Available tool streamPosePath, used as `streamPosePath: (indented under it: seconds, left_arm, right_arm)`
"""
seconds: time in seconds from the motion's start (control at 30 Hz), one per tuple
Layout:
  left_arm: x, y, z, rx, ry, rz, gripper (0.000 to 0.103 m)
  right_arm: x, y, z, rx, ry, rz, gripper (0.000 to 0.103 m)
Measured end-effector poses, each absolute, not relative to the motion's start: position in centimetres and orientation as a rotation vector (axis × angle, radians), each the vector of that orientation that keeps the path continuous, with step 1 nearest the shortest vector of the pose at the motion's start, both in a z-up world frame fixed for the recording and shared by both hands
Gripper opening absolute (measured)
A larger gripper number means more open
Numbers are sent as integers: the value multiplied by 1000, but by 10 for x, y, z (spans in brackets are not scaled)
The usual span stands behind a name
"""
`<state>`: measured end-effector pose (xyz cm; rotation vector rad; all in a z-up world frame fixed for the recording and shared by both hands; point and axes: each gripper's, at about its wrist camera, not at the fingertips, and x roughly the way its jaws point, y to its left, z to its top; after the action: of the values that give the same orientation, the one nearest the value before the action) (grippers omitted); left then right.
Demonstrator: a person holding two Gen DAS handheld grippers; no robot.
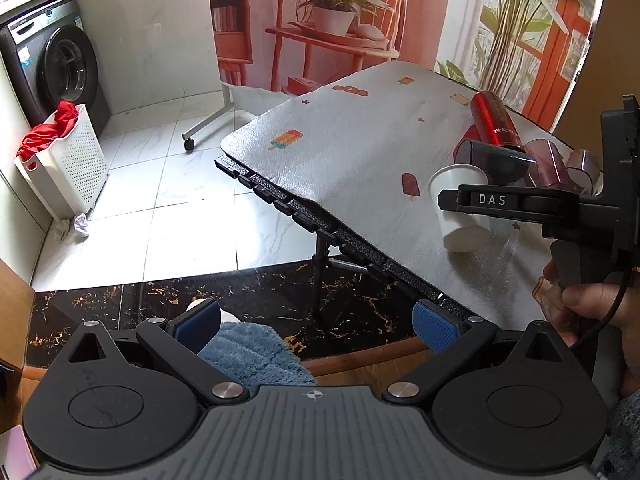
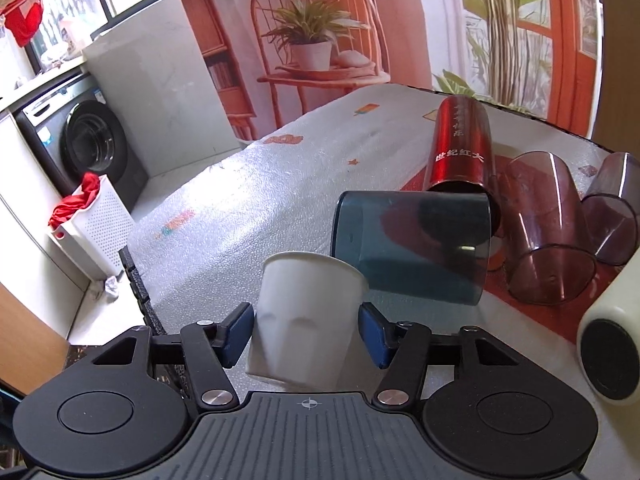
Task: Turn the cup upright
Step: 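Close the right gripper around the white paper cup's body, then lift the white paper cup with the right gripper and rotate it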
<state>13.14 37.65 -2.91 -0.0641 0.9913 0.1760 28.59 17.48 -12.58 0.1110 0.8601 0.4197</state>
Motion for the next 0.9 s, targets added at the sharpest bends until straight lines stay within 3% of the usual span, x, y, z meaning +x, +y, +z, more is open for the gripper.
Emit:
streamPosePath:
  seconds: [0.9]
  left_arm:
    - [131,373,-32,-57,1000,164,103]
  right_arm:
    - [279,157,-128,154,862,413,53]
